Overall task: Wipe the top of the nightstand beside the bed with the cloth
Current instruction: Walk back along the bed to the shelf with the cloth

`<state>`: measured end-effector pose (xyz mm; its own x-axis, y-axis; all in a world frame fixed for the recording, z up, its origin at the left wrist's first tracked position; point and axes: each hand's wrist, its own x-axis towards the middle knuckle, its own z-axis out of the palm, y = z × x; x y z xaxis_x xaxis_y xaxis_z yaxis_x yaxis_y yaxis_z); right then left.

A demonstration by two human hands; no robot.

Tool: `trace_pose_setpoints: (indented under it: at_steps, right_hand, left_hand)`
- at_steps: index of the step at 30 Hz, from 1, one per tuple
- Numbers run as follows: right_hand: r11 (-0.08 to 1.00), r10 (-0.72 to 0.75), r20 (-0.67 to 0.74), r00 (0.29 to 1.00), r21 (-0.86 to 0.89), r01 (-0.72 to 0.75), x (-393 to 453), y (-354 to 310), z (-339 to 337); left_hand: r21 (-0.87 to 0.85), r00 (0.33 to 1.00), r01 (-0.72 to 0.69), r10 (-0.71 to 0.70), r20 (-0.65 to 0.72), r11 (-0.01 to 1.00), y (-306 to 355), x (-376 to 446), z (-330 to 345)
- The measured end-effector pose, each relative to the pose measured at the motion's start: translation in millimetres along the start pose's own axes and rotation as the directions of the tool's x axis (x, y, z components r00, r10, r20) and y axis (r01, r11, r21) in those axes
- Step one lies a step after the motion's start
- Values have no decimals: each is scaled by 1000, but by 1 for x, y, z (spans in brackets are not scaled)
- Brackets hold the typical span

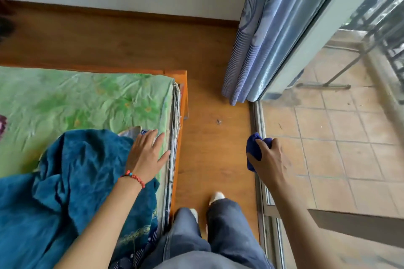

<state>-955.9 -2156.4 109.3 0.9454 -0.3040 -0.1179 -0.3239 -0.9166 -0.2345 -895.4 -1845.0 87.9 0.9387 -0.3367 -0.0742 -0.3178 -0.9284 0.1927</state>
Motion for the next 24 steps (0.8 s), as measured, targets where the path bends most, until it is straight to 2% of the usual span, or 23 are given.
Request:
trace_pose_setpoints:
  at_steps: [4, 9, 16, 20, 24]
  right_hand:
    - [1000, -15, -12, 1000, -8, 15, 70, -5, -3]
    - [995, -100, -32, 994, -28, 100, 175, -11, -11]
    - [954, -296, 13, 955, -35, 296, 317, -27, -40]
    - [944, -321, 39, 946, -63, 323, 388, -46, -50]
    - [927, -374, 65, 925, -20, 376, 451, -70, -50]
  left_hand:
    - [17, 1000, 6, -6, -2, 1000, -5, 67, -1]
    - [7, 997, 70, -70, -11, 997, -8, 160, -3]
    - [-48, 984, 176, -177, -27, 983, -5, 276, -19]
    - [-61, 976, 209, -212, -49, 976, -10, 335, -29]
    - [-83, 969, 239, -243, -50, 968, -25, 392, -33]
